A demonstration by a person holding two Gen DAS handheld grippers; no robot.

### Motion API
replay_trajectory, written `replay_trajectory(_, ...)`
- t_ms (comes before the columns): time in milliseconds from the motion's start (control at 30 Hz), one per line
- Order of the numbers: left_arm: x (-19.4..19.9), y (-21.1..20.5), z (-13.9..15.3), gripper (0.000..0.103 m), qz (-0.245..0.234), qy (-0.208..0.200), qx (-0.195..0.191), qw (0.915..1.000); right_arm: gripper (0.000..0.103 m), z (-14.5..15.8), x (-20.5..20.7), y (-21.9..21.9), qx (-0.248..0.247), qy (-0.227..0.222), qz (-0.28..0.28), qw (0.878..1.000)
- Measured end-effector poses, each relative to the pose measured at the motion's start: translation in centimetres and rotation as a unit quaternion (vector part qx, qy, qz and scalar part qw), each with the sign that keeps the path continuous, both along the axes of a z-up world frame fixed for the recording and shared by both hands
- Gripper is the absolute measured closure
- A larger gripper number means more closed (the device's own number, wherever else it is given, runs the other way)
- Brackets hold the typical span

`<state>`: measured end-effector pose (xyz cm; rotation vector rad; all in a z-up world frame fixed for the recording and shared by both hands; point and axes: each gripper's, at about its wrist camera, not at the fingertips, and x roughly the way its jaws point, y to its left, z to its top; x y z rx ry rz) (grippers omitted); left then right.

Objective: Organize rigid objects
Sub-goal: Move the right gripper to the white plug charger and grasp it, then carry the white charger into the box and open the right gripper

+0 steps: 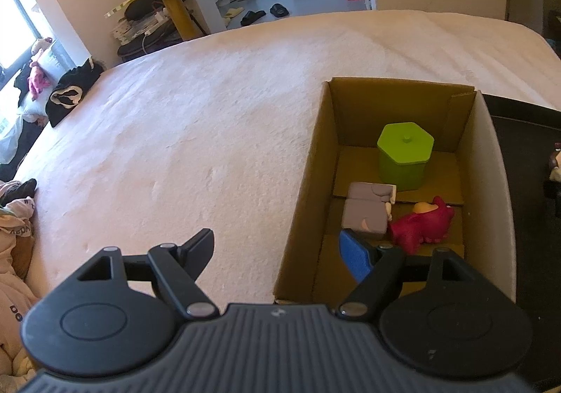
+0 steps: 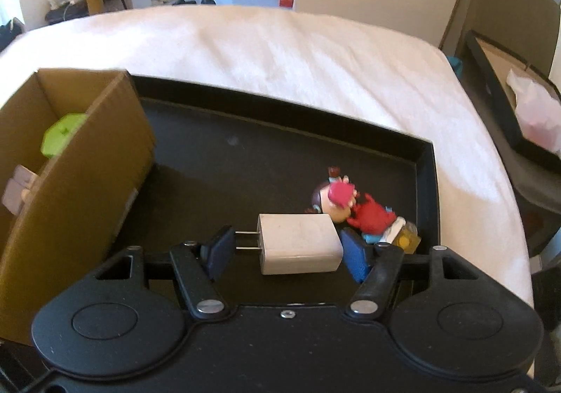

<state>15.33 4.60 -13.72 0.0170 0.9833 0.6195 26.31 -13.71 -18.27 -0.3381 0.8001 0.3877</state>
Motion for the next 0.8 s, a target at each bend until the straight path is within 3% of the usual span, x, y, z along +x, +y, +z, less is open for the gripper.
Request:
replay_trajectory(433,-1.0,0.2,0.5,0.026,-0.017,-0.014,-0.018,0.9996,0.039,4.6,-1.9,1.1,0.038,-0.052,0.052,0.997)
replay_trajectory(800,-1.5,1.5,1.2,0.029,-0.043,-0.025,-0.037,0.9981,0.039,8.7,-3.2,2.4,0.103,-0.073,0.085,0.988)
